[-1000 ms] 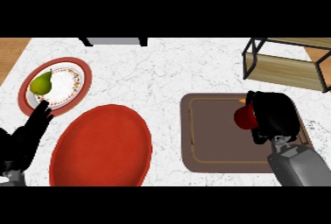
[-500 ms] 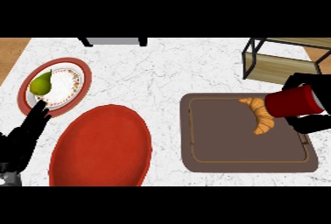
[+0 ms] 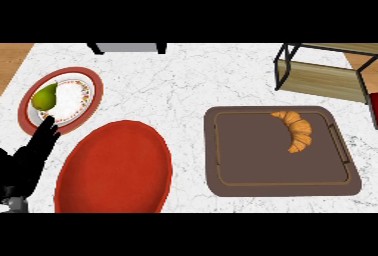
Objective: Pick the can from the tray and place it in the tiered shelf
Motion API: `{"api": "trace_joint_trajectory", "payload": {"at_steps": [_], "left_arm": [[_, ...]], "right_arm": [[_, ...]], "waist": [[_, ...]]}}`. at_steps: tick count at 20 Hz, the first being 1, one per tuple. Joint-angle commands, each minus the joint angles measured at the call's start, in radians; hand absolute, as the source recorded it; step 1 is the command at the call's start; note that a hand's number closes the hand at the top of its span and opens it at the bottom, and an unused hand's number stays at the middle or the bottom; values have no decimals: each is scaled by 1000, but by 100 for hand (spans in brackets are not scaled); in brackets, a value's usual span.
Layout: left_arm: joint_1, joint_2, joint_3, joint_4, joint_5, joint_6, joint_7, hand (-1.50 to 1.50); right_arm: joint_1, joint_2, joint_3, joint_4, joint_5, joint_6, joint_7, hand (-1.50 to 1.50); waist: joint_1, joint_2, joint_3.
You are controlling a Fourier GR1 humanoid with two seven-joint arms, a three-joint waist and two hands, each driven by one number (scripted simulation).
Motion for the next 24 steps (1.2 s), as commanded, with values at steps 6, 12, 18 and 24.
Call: {"api": "trace_joint_trajectory", "payload": {"at_steps": [6, 12, 18, 24], "left_arm": [[-18, -17, 2, 73, -28, -15, -75, 0], [-40, -17, 9, 69, -33, -9, -45, 0], [-22, -19, 5, -4, -24, -21, 0, 0], [-56, 12, 40, 24, 2, -60, 14, 0]], "right_arm": [[-152, -110, -193, -89, -318, 108, 292, 150], [-276, -269, -148, 59, -166, 8, 250, 150], [-406, -384, -39, 251, -72, -36, 228, 150], [-478, -409, 54, 386, 4, -102, 146, 150]], "waist": [[9, 2, -1], [22, 8, -1], [32, 7, 0], [29, 8, 0]]}}
